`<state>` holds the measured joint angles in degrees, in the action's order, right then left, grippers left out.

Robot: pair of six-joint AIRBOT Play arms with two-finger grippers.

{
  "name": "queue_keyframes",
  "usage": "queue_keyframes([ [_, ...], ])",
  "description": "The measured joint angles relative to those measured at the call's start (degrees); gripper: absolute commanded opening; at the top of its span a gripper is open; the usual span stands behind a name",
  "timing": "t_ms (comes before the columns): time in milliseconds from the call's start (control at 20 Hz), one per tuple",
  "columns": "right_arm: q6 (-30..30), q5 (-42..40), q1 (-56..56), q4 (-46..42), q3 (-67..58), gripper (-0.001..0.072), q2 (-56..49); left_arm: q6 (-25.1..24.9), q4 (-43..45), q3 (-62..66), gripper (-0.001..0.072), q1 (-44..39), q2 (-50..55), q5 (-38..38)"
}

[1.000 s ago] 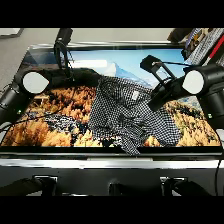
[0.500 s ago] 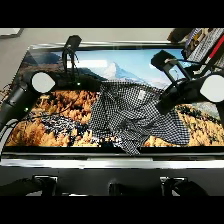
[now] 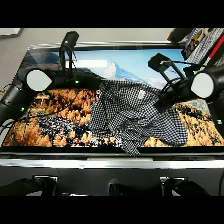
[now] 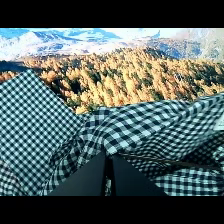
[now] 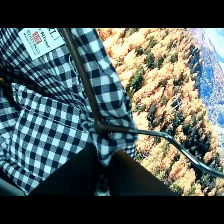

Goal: Fold the clothes and pants, and hang the long-sleeved shirts on hangers.

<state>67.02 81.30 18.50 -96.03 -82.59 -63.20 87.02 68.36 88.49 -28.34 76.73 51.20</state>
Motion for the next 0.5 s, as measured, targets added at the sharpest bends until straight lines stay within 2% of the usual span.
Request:
queue_keyframes([
  [500, 2.0, -2.6, 0.0, -3.4, 0.0, 0.0029, -2.6, 0.6, -0.7, 4.5, 0.0019, 0.0, -0.1, 1.7],
])
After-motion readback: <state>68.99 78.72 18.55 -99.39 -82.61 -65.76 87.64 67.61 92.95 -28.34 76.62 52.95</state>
